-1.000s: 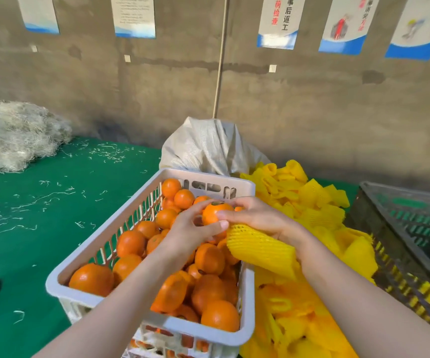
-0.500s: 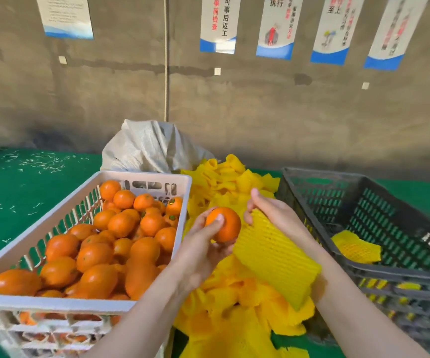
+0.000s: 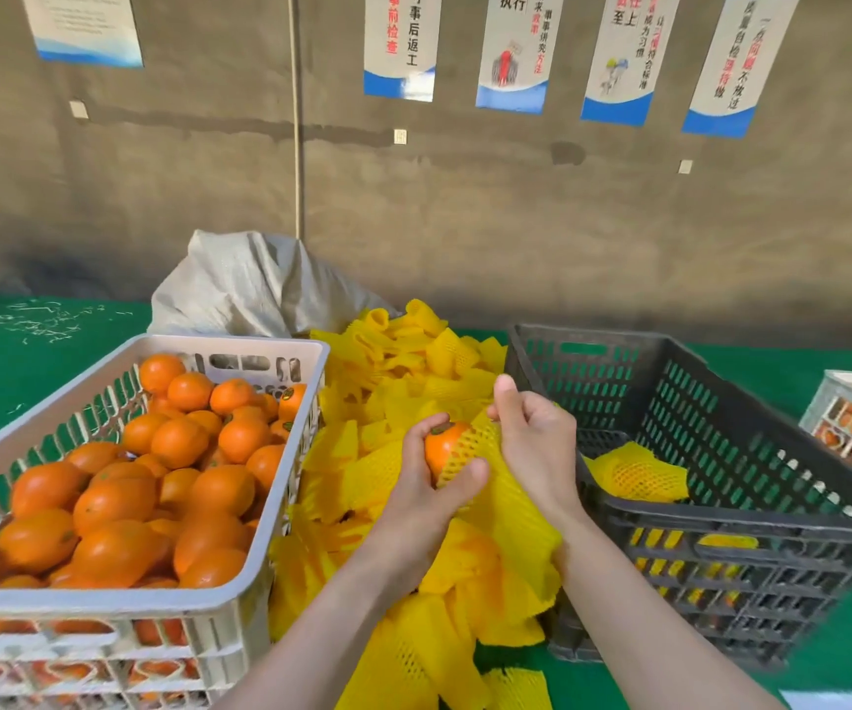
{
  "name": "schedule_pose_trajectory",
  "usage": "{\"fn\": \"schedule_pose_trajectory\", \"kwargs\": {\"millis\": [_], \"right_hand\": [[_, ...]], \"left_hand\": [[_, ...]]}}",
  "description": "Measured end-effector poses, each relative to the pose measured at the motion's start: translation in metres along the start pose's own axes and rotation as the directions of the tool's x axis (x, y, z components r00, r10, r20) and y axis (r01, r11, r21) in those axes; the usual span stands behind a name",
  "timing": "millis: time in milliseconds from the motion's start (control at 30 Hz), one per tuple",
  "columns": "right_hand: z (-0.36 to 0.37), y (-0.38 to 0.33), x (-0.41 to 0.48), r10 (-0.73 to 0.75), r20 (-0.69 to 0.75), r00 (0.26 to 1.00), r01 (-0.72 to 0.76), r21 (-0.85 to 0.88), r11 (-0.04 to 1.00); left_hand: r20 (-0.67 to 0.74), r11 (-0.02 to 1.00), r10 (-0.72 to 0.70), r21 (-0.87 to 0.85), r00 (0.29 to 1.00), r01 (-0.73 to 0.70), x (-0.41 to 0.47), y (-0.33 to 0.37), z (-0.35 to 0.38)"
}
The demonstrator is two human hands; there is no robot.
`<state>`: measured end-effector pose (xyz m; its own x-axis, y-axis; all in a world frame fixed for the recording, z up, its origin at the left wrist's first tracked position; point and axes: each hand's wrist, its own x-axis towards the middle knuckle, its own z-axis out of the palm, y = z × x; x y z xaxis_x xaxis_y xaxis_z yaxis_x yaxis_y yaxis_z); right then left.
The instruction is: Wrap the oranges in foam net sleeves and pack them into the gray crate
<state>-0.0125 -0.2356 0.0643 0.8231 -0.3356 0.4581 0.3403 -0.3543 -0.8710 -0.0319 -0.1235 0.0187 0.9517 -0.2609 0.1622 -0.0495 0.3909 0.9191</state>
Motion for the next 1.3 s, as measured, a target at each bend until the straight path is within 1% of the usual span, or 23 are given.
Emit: {"fn": "schedule_pose_trajectory", "kwargs": {"millis": [67, 100, 200, 267, 333, 400, 467, 533, 567, 633, 667, 767, 833, 933, 1033, 1100, 1200, 1300], "right_hand": [[0.0, 0.003, -0.001, -0.022, -0.005, 1.0, 0.022, -0.023, 0.999], [0.0, 0.004, -0.002, -0.023, 0.012, 1.0, 0.023, -0.019, 1.0], [-0.005, 0.006, -0.004, 0.021, 0.147, 0.989, -0.025, 0.027, 0.999], [-0.012, 0.009, -0.004, 0.08, 0.269, 0.96, -0.084, 0.004, 0.996], [-0.017, 0.012, -0.008, 0.162, 0.399, 0.903, -0.16, -0.037, 0.986], [-0.019, 0.014, -0.011, 0.206, 0.477, 0.854, -0.19, -0.082, 0.978], [-0.02, 0.012, -0.013, 0.154, 0.475, 0.867, -0.106, -0.128, 0.986], [-0.02, 0.012, -0.015, 0.049, 0.462, 0.885, 0.035, -0.17, 0.985], [-0.019, 0.014, -0.017, -0.02, 0.453, 0.891, 0.105, -0.163, 0.981], [-0.015, 0.014, -0.022, -0.162, 0.394, 0.905, 0.219, -0.103, 0.97], [-0.012, 0.012, -0.022, -0.216, 0.352, 0.911, 0.251, -0.058, 0.966], [-0.009, 0.005, -0.012, -0.284, 0.25, 0.926, 0.267, 0.1, 0.958], [-0.009, 0.004, -0.004, -0.248, 0.232, 0.941, 0.222, 0.134, 0.966], [-0.003, 0.013, -0.003, -0.105, 0.31, 0.945, 0.066, 0.135, 0.989], [0.003, 0.023, -0.011, 0.013, 0.355, 0.935, -0.08, 0.174, 0.982], [0.003, 0.027, -0.015, 0.091, 0.355, 0.93, -0.18, 0.227, 0.957], [0.003, 0.031, -0.018, 0.135, 0.352, 0.926, -0.239, 0.273, 0.932], [0.007, 0.03, -0.023, 0.195, 0.347, 0.917, -0.303, 0.289, 0.908]], "left_hand": [[-0.021, 0.982, 0.073, 0.176, 0.997, -0.068, 0.001, -0.003, 0.002], [-0.03, 0.969, 0.101, 0.228, 0.994, -0.091, 0.002, -0.004, 0.001], [-0.029, 0.937, 0.152, 0.322, 0.988, -0.135, 0.001, -0.001, -0.006], [-0.04, 0.944, 0.147, 0.304, 0.988, -0.128, 0.0, 0.002, -0.013], [-0.049, 0.975, 0.08, 0.21, 0.996, -0.068, 0.0, 0.003, -0.019], [-0.023, 0.989, 0.027, 0.143, 0.999, -0.024, 0.0, 0.005, -0.022], [-0.037, 0.999, -0.006, 0.034, 0.999, 0.007, 0.0, 0.007, -0.023], [-0.096, 0.995, -0.052, -0.088, 0.994, 0.044, 0.0, 0.01, -0.02], [-0.116, 0.988, -0.082, -0.141, 0.99, 0.065, 0.001, 0.01, -0.019], [-0.132, 0.971, -0.137, -0.215, 0.982, 0.106, 0.003, 0.008, -0.018], [-0.129, 0.964, -0.162, -0.234, 0.978, 0.129, 0.005, 0.006, -0.018], [-0.101, 0.955, -0.209, -0.236, 0.973, 0.18, 0.006, 0.003, -0.015], [-0.114, 0.961, -0.2, -0.217, 0.973, 0.172, 0.008, 0.002, -0.015], [-0.095, 0.947, -0.183, -0.285, 0.978, 0.15, 0.012, 0.004, -0.016], [-0.074, 0.924, -0.224, -0.332, 0.972, 0.188, 0.012, 0.007, -0.012], [-0.09, 0.941, -0.233, -0.272, 0.968, 0.201, 0.011, 0.007, -0.01], [-0.223, 0.988, -0.143, -0.092, 0.964, 0.125, 0.012, 0.008, -0.006], [-0.395, 0.999, -0.026, 0.029, 0.918, 0.041, 0.015, 0.005, -0.007]]}}
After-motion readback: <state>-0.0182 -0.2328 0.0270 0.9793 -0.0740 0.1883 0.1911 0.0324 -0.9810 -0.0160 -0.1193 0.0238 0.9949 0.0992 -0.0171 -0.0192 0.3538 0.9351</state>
